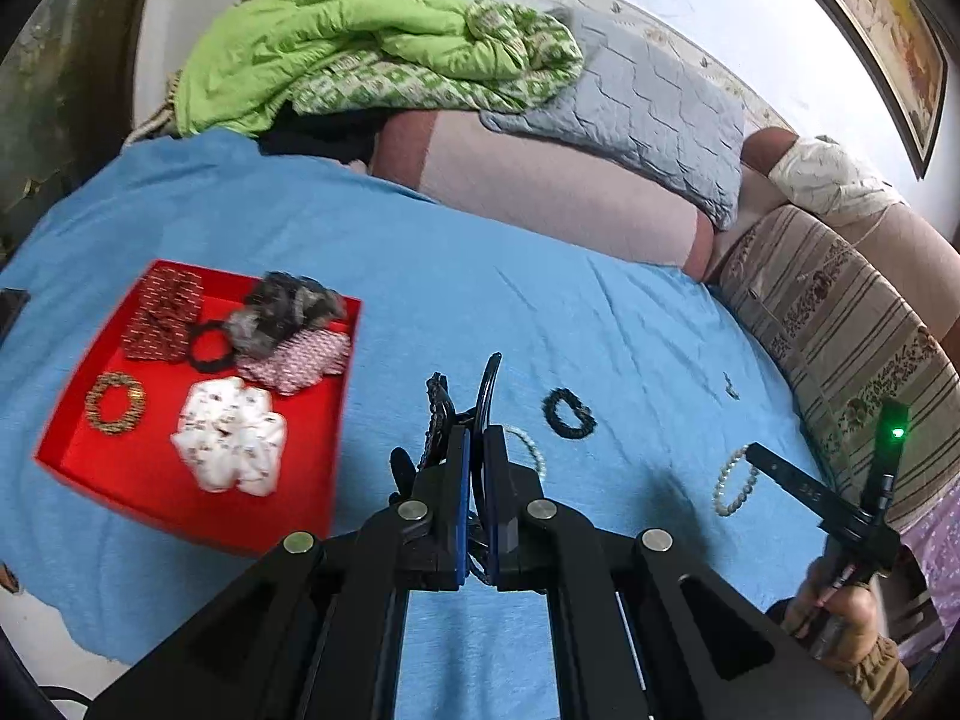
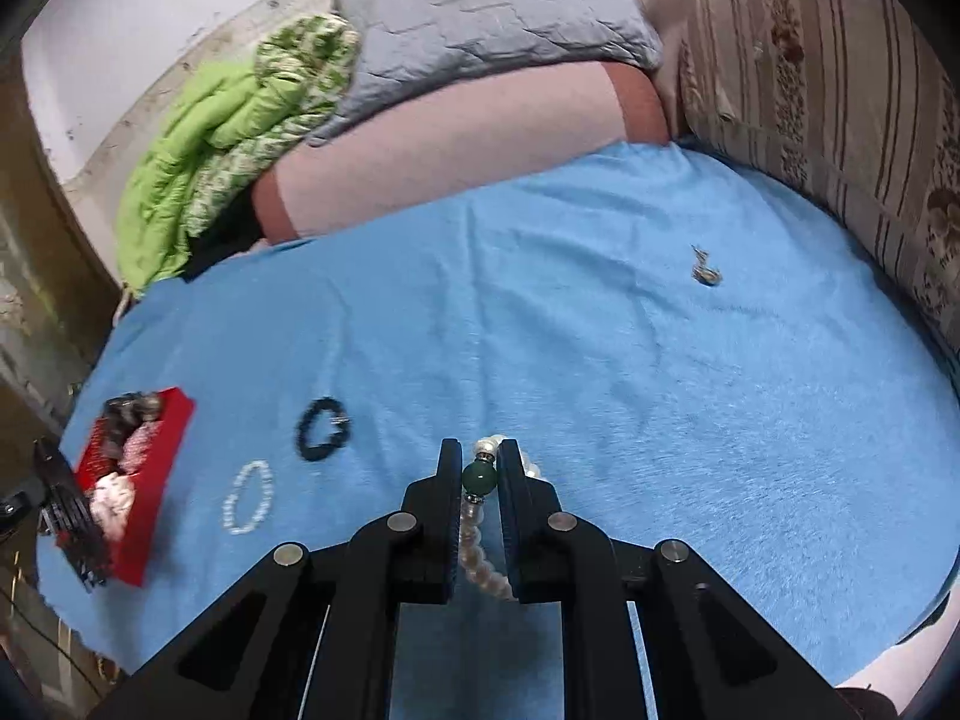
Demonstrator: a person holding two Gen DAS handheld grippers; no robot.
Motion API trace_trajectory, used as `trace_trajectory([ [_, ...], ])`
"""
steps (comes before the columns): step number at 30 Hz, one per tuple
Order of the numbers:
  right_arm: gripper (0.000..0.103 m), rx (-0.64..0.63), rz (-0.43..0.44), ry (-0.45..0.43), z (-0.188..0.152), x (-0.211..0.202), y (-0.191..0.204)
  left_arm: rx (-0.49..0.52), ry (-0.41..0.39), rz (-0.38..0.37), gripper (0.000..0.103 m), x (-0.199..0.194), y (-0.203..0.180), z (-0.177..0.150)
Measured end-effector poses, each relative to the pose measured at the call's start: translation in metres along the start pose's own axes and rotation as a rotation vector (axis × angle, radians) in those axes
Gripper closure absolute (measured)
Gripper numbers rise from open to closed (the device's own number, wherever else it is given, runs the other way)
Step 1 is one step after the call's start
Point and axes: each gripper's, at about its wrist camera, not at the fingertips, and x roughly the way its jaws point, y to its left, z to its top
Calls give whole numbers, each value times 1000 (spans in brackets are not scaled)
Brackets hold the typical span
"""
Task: Organize jewelry
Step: 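Carry claw clip and pearl-green bracelet into the red tray and release both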
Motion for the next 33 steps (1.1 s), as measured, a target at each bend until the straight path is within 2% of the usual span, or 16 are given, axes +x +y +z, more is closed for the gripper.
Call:
trace_trajectory([
  [8,90,-105,73,-13,-3,-27,55,-7,-60,85,99,-32,22,-2],
  [17,90,-244,114,-23,-13,-49,128,-43,-102,132,99,-57,53,-2],
  [24,90,-330,171,2,-18,-47,182,-86,-120,146,99,-68,85,-4],
  [33,90,-412,264,34,-21,-33,247,-188,-127,149,99,-72,143,-3],
])
